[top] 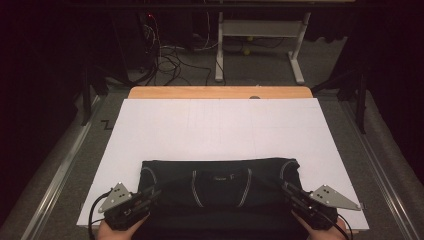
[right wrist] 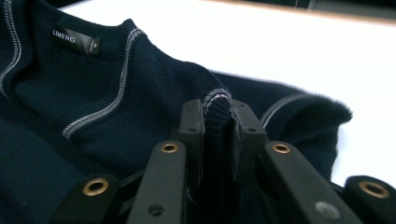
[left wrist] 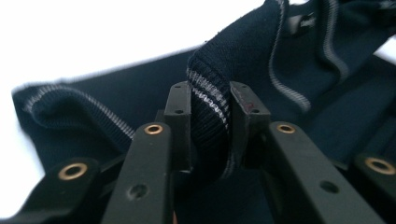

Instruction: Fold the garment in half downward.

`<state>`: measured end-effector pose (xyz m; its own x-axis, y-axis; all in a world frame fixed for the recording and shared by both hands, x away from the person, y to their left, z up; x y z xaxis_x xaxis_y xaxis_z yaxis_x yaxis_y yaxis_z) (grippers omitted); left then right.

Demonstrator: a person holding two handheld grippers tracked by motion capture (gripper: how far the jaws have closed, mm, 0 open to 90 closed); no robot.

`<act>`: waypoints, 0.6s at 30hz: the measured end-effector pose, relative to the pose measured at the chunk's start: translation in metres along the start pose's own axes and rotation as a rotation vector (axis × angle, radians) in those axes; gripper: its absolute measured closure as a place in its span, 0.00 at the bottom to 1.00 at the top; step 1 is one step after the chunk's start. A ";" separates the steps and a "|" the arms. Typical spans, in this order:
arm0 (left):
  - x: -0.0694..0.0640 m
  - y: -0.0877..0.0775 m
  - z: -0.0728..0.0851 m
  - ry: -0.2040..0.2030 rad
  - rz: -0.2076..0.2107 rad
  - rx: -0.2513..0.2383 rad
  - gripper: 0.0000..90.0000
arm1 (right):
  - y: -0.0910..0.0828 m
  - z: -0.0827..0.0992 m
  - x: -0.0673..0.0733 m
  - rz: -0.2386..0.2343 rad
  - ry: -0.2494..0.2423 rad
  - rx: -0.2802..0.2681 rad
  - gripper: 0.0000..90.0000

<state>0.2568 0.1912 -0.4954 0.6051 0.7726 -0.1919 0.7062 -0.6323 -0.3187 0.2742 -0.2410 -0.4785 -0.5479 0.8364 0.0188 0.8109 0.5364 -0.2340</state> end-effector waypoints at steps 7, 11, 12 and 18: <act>0.022 0.018 0.017 -0.052 -0.044 0.126 0.55 | 0.010 0.020 -0.007 0.019 0.005 0.139 0.82; 0.024 0.015 0.015 -0.037 -0.058 0.115 0.44 | 0.014 0.028 -0.010 0.024 0.019 0.189 0.70; 0.024 0.014 0.014 -0.032 -0.053 0.111 0.42 | 0.013 0.027 -0.011 0.029 0.029 0.188 0.68; 0.031 0.010 0.005 -0.023 -0.060 0.054 0.36 | 0.010 0.018 -0.016 0.043 0.024 0.122 0.59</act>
<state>0.2807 0.2087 -0.5094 0.5534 0.8105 -0.1919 0.7196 -0.5813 -0.3798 0.2871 -0.2511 -0.4989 -0.5072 0.8613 0.0287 0.8016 0.4838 -0.3513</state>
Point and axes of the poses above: each handheld gripper's, and its own axes: y roughly forward along the jaws, z roughly out of its underside, x roughly to its left, the point moved 6 cm from there along y, roughly forward along the jaws, and after that the axes turned 13 degrees about -x, right-handed, at the moved point
